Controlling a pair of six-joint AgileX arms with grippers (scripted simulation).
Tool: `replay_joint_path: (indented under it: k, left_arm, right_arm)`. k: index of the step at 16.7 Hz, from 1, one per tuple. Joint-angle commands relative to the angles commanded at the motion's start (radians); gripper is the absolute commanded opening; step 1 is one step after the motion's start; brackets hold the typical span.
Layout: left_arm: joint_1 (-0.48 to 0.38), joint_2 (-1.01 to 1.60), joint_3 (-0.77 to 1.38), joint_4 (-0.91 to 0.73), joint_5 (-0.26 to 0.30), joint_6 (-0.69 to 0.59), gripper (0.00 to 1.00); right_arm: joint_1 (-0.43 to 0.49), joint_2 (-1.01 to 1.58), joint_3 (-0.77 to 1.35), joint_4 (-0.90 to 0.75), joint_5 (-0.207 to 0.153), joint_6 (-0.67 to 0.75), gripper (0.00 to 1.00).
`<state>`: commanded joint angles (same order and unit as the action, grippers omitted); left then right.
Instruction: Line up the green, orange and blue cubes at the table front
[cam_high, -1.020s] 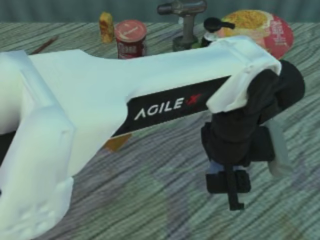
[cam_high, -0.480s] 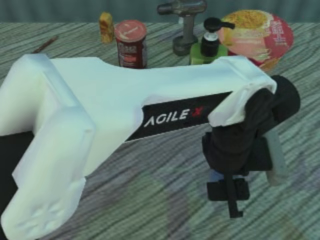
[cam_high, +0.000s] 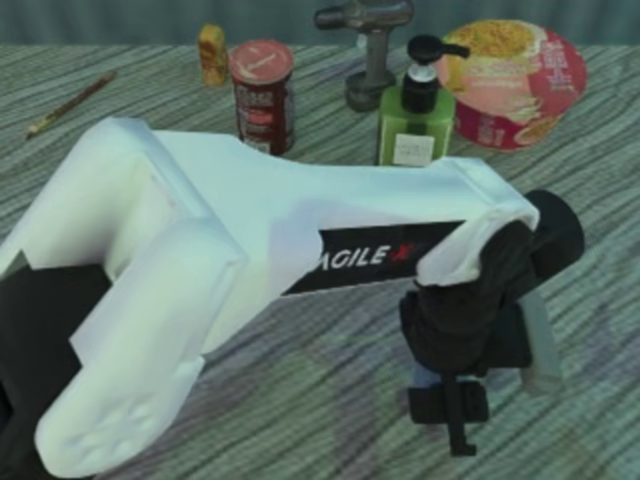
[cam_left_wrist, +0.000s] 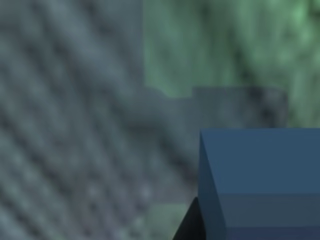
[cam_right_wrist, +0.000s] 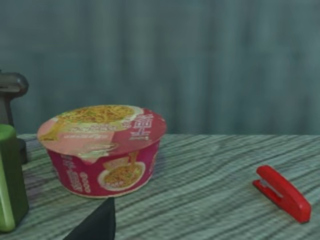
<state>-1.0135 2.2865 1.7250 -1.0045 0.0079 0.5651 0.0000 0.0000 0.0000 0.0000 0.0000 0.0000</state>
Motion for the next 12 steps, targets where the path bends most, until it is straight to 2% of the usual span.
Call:
replay_joint_path:
  k: [12]
  left_arm:
    - [0.000, 0.000, 0.000, 0.000, 0.000, 0.000, 0.90]
  right_arm:
    - [0.000, 0.000, 0.000, 0.000, 0.000, 0.000, 1.00]
